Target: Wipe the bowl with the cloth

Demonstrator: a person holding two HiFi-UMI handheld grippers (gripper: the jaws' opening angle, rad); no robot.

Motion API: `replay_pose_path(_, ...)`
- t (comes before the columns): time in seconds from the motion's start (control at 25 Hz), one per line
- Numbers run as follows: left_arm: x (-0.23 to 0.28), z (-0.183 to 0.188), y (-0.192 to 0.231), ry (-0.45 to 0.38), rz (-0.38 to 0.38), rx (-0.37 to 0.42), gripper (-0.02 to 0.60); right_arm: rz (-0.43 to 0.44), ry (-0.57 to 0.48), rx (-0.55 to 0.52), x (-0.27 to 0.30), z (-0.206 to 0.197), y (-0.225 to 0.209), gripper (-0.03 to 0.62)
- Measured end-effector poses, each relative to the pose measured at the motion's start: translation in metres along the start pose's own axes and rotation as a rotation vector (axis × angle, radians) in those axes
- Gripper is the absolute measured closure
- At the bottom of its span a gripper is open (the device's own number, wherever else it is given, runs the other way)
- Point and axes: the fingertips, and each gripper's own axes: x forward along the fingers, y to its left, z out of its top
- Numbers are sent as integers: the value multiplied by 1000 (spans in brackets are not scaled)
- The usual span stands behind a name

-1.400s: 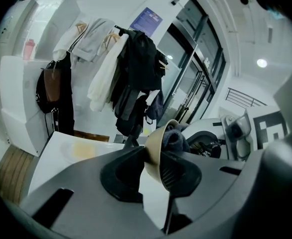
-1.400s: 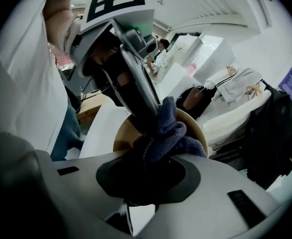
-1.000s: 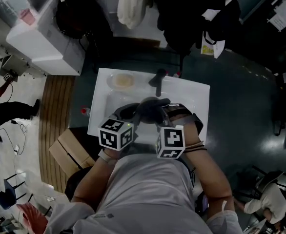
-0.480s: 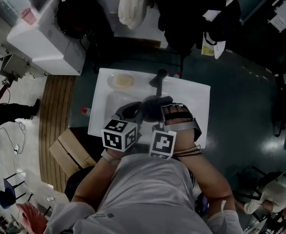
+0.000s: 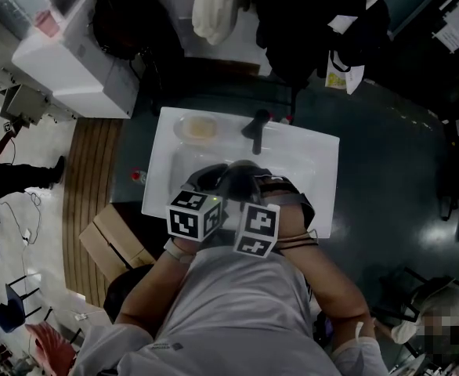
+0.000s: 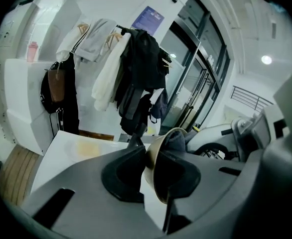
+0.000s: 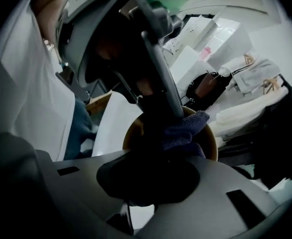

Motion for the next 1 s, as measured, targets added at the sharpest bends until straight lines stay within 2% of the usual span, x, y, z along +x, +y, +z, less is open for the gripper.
replay_pose_path(0.16, -1, 3, 6, -15, 13, 5, 528, 80, -143, 228, 1, 16, 3, 505)
replay_pose_path(0.4, -2, 7, 6, -31, 24, 39, 528, 67, -270, 481, 2, 21, -8, 505)
replay_pose_path(0.56, -2, 3, 4, -28, 27, 52, 528, 9, -349, 664, -2, 12, -24, 505)
replay_pose_path(0.68, 0, 1, 3, -25, 19, 58, 528, -52, -396, 752, -7, 7, -36, 505)
replay_pose_path(0.88, 1, 10, -2, -28, 40, 172, 531, -80, -473, 892, -10, 4, -43, 505)
replay_pose_path(1.0, 2, 10, -1, -32, 47, 182, 531, -117, -520, 969, -12, -1, -51, 505)
